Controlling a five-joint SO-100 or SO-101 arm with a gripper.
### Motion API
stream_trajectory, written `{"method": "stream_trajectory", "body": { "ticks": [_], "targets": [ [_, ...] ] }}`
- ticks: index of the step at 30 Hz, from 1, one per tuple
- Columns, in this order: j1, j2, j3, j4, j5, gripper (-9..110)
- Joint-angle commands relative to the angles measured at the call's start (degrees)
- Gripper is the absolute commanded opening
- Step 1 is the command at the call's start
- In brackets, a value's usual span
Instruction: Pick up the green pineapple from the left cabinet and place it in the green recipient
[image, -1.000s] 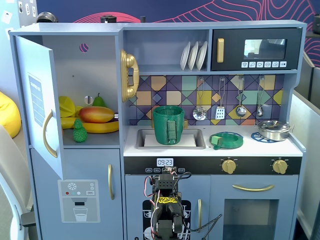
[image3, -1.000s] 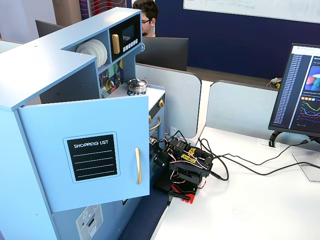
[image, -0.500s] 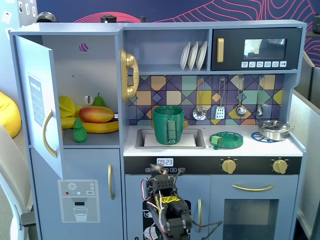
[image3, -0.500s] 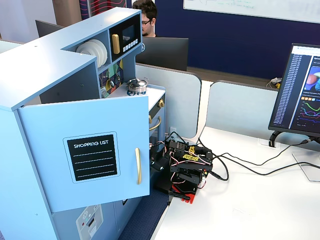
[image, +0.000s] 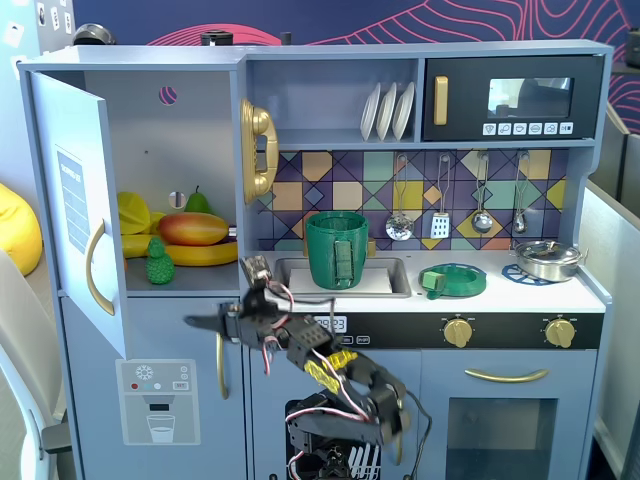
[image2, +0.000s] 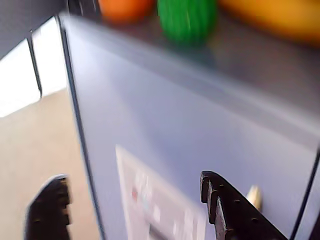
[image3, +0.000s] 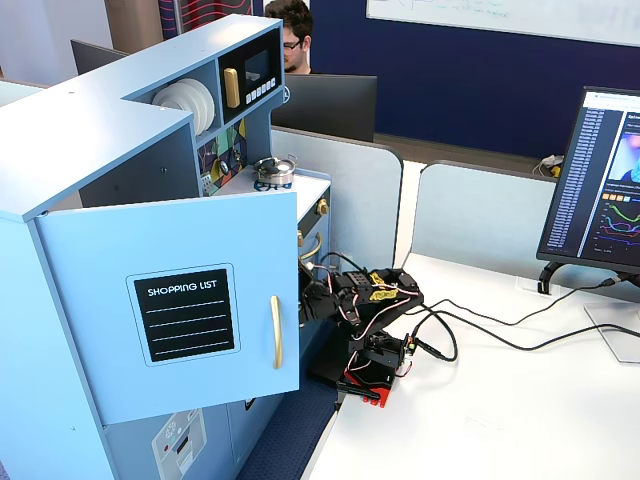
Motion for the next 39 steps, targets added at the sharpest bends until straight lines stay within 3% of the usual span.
{"method": "stream_trajectory", "body": {
  "ticks": [1, 22, 39],
  "targets": [
    [-0.18, -10.11, -11.07, -7.56, -1.85, 35],
    [-0.35, -50.36, -41.40, -24.96, -6.68, 36],
    [5.27, -60.38, -50.71, -24.61, -3.87, 41]
  ]
}}
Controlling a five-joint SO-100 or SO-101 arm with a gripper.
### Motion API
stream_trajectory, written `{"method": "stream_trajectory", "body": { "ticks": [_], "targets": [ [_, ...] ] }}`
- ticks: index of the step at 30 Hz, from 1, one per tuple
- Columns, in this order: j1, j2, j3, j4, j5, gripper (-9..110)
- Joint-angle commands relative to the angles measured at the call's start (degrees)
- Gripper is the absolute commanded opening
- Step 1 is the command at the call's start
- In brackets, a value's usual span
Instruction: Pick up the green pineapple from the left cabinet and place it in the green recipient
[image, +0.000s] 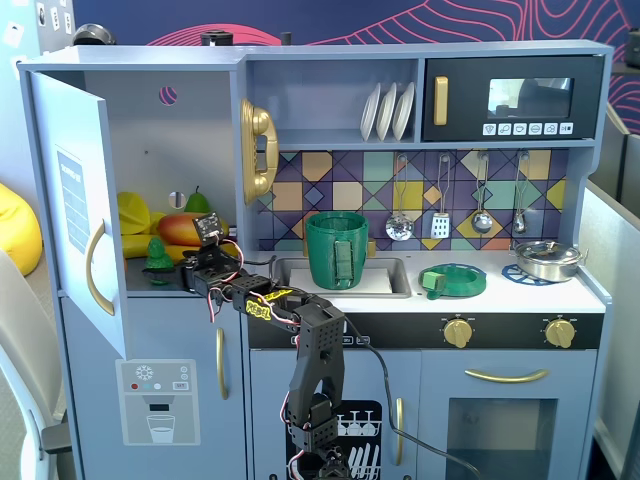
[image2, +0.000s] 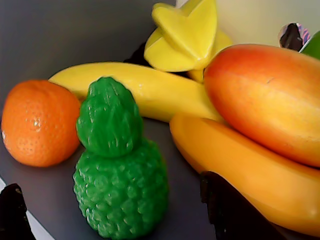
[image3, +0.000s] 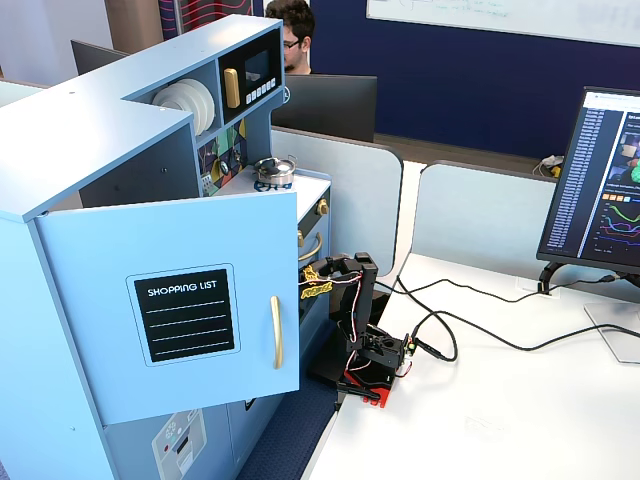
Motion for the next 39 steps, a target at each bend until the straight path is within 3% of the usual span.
{"method": "stream_trajectory", "body": {
  "ticks": [1, 28, 30, 34, 39],
  "targets": [
    [0.97, -0.18, -4.57, -0.70, 1.41, 41],
    [-1.32, -14.94, -19.60, 1.93, 3.87, 37],
    [-1.32, -15.82, -20.57, 1.67, 3.34, 31],
    [-1.41, -16.52, -21.62, 1.67, -1.05, 0],
    [-0.97, -13.27, -19.86, 3.96, -0.44, 0]
  ]
}}
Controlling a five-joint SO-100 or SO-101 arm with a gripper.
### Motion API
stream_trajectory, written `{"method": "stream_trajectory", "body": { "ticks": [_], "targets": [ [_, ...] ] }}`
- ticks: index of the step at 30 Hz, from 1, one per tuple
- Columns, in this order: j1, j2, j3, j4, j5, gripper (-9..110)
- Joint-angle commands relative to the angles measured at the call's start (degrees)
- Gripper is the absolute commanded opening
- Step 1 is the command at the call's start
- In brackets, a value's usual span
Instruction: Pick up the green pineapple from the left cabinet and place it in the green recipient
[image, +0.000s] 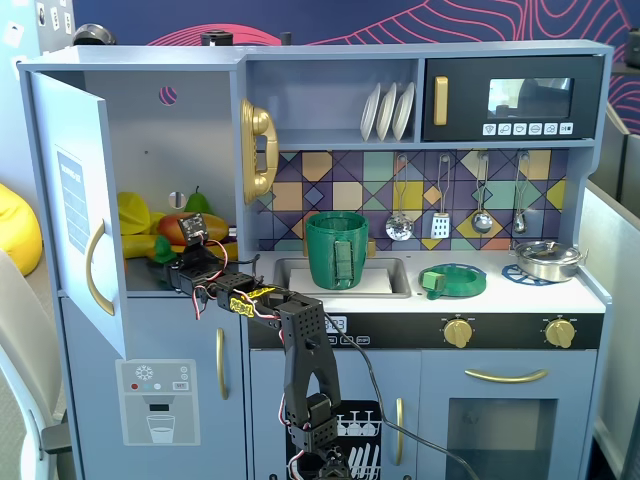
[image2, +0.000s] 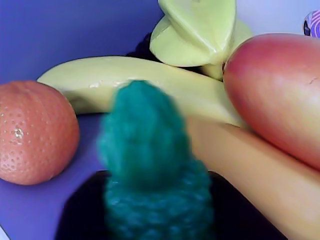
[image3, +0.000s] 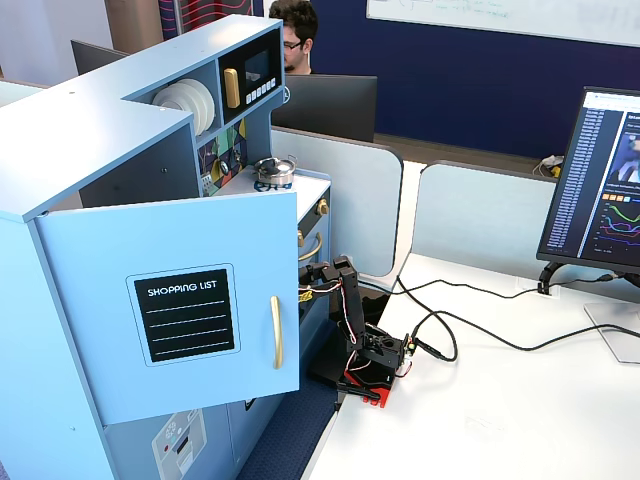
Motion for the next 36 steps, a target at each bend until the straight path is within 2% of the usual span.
{"method": "stream_trajectory", "body": {
  "ticks": [1, 7, 11, 14, 17, 20, 25, 29, 36],
  "targets": [
    [-0.35, 6.15, -0.97, 2.55, -1.49, 0],
    [-1.14, 34.45, 20.04, 12.30, -7.65, 0],
    [-3.43, 55.11, 30.32, 25.31, -9.05, 0],
    [0.70, 65.39, 32.43, 34.10, -7.91, 0],
    [9.40, 70.22, 31.11, 42.63, -5.98, 0],
    [19.86, 70.31, 27.51, 47.29, -3.96, 0],
    [34.45, 63.19, 19.95, 48.08, -1.49, 0],
    [38.76, 52.38, 11.43, 43.77, -0.09, 0],
    [42.19, 30.59, -12.48, 39.55, 1.58, 0]
  ]
}}
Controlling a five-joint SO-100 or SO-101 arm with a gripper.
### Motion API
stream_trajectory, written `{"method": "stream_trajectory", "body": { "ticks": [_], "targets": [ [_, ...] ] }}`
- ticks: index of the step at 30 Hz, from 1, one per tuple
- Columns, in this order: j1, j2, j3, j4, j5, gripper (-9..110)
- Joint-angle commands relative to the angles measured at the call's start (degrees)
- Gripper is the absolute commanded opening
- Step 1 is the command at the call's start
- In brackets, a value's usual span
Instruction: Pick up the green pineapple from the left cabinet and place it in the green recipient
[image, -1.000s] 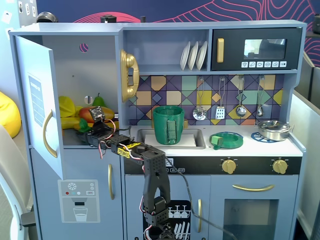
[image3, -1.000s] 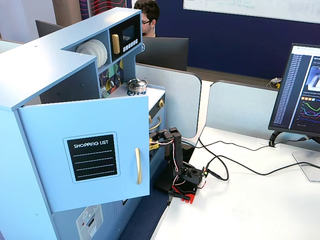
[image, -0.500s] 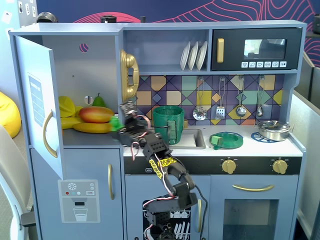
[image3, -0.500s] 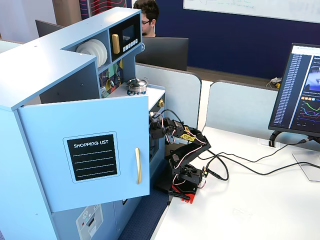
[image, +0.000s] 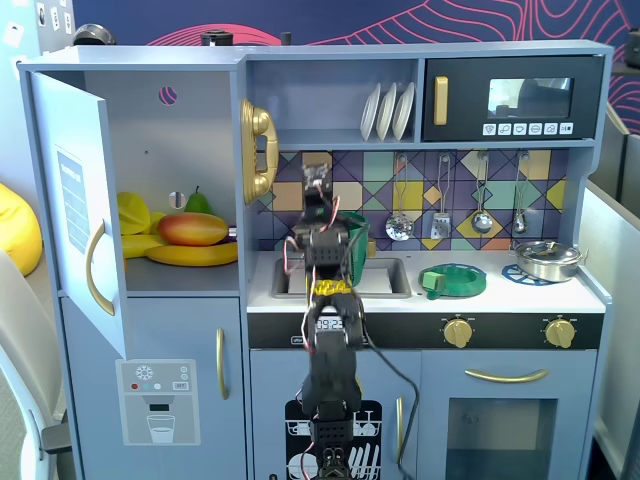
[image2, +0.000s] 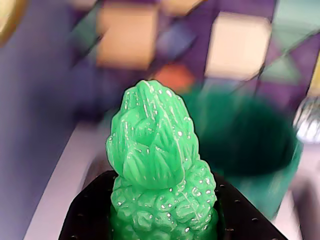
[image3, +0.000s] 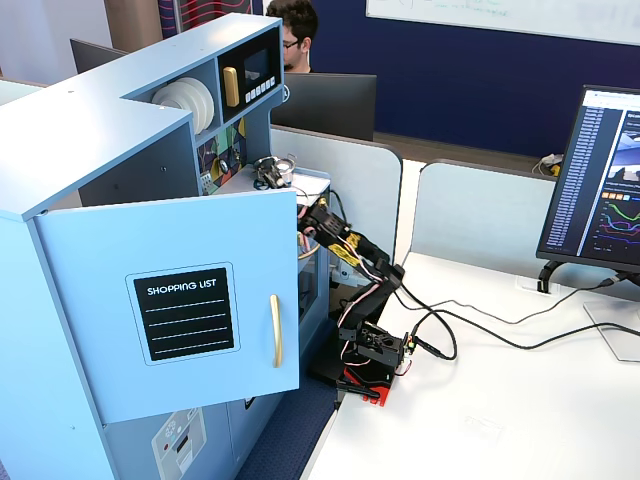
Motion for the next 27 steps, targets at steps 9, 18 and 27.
{"method": "stream_trajectory", "body": {
  "ticks": [9, 18, 27],
  "targets": [
    [5.71, -29.97, -37.35, -1.93, 2.20, 2],
    [7.03, -31.20, -35.42, -3.96, 4.22, 37],
    [6.50, -14.85, -16.26, -5.01, 4.75, 39]
  ]
}}
